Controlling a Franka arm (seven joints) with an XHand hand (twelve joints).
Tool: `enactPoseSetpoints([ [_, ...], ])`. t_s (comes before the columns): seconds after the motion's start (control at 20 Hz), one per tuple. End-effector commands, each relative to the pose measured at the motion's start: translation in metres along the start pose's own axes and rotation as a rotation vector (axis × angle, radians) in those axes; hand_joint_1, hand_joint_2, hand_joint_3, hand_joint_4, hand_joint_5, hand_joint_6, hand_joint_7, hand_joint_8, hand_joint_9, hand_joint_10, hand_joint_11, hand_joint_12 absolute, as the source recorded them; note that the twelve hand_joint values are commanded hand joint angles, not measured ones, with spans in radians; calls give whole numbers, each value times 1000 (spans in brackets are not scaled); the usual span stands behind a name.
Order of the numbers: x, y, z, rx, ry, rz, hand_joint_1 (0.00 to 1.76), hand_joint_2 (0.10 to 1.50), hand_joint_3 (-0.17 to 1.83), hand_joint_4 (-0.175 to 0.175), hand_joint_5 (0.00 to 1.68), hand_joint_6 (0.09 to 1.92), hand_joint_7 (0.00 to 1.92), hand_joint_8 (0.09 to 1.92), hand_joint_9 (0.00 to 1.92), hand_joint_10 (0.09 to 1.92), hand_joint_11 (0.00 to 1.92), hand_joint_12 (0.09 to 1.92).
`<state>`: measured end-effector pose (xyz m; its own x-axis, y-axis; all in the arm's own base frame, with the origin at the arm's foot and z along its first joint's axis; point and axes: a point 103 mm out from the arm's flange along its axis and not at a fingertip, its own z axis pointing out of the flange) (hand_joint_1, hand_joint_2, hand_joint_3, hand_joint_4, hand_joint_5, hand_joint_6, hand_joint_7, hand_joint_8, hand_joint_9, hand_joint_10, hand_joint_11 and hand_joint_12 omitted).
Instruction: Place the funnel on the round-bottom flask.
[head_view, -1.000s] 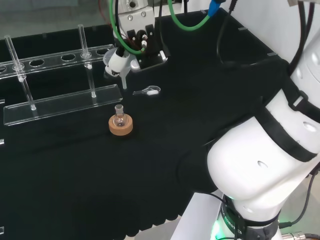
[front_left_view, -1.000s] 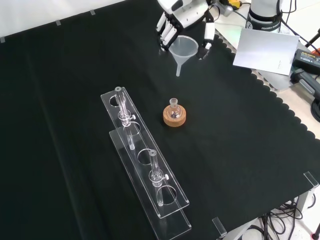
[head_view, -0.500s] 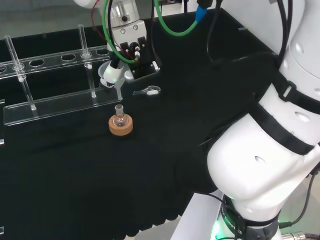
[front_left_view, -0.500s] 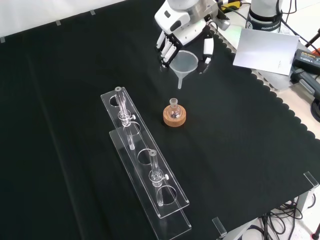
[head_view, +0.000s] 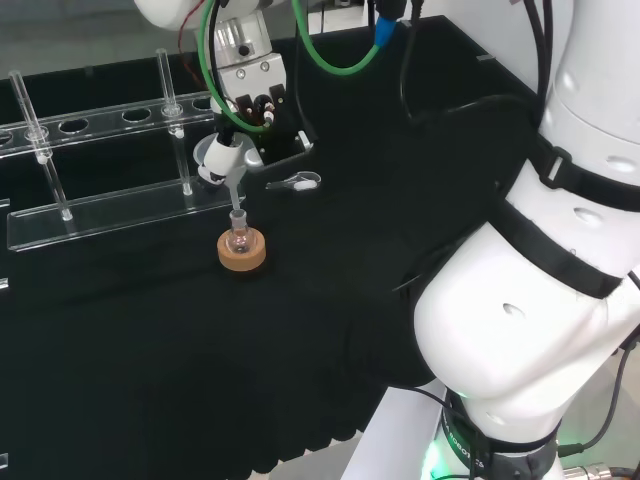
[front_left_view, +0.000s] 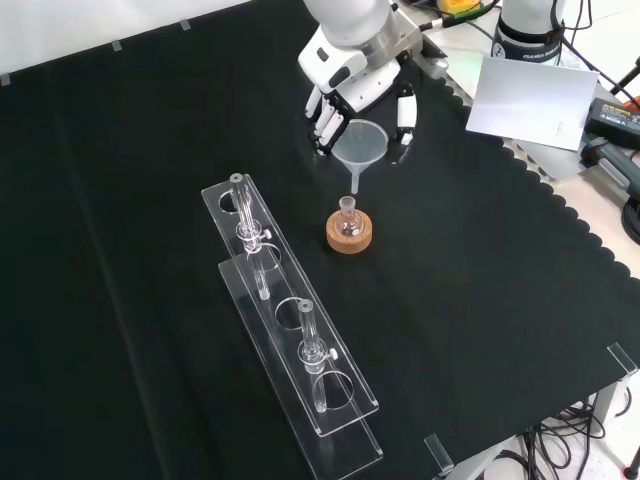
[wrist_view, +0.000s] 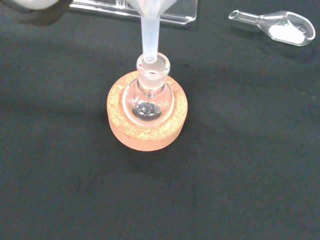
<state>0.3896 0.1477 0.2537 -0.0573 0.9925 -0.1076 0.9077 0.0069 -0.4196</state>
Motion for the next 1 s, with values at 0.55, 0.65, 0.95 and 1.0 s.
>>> enactPoseSetpoints([
  [0.55,-5,12,11,-20,36,-15,788,801,546,-28,593,570,763,688,1076,404,631,1239],
  [0.65,-5,12,12,-17,34,-12,789,801,546,-28,593,571,762,690,1076,405,632,1239],
  [0.95,-6,14,16,-5,38,-7,788,802,546,-29,592,573,757,692,1075,408,636,1239],
  [1.0,-6,15,17,-5,40,-9,788,802,546,-29,592,574,756,693,1075,408,637,1239],
])
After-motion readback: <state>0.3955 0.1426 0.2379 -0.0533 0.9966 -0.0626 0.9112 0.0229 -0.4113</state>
